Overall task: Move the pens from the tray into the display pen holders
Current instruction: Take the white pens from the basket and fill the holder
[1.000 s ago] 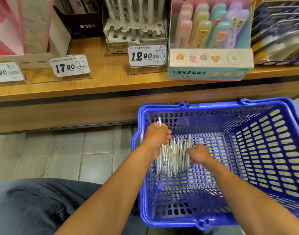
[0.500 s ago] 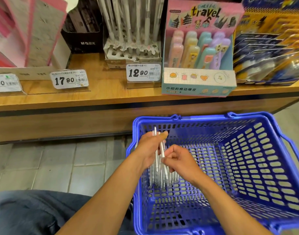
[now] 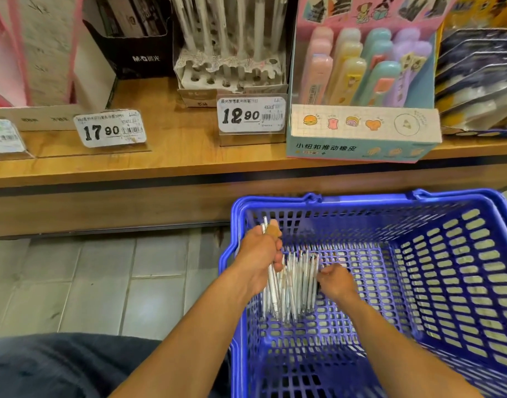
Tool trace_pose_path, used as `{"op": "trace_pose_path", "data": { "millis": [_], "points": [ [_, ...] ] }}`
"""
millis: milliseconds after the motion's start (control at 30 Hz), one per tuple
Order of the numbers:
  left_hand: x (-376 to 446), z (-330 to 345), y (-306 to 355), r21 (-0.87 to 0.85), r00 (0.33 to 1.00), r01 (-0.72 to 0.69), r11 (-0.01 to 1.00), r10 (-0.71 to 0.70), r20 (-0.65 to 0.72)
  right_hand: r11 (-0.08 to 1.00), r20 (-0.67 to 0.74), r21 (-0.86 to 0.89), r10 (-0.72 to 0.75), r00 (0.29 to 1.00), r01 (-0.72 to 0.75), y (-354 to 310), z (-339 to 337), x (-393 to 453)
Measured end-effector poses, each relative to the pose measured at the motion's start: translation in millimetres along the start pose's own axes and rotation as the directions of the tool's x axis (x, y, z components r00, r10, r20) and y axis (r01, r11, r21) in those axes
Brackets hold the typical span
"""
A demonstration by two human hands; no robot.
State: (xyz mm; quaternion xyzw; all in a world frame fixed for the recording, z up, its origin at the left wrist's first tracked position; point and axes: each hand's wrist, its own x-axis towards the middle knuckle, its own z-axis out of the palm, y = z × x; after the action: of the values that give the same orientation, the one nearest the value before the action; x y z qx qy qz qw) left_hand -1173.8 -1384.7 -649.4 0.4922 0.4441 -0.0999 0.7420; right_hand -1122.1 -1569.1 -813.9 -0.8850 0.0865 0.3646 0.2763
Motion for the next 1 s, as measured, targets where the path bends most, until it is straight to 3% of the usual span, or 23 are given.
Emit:
{"op": "trace_pose_path", "data": {
  "millis": [300,433,600,767,1000],
  "points": [
    [1.4,-1.7,-2.4,0.060,1.000,0.006,0.998,-0.006,0.003,0.982,-0.053,-0.169,0.080,0.995,-0.088,7.8,30.9,13.7],
    [0.7,-0.9,-3.4,0.013,0.999,0.048,0.999,-0.049,0.011,0.978,-0.031,-0.114,0.170,0.985,-0.172,11.0,29.4,22.0],
    [1.0,-2.8,-4.9,-0.010,0.998,0.062,0.998,-0.062,0.015,0.983,0.040,-0.059,0.177,0.983,-0.174,5.4,19.7,15.8],
    [3.1,-1.0,-6.6,-0.001,0.999,0.042,0.999,-0.042,0.002,0.976,0.120,0.198,0.069,0.990,-0.092,-5.6,-17.8,-19.6],
    [2.5,1.0,-8.9,0.079,1.000,0.003,0.997,-0.003,-0.001,0.874,0.123,0.437,-0.293,0.948,0.213,-48.7,-49.9,-106.3]
  ]
}}
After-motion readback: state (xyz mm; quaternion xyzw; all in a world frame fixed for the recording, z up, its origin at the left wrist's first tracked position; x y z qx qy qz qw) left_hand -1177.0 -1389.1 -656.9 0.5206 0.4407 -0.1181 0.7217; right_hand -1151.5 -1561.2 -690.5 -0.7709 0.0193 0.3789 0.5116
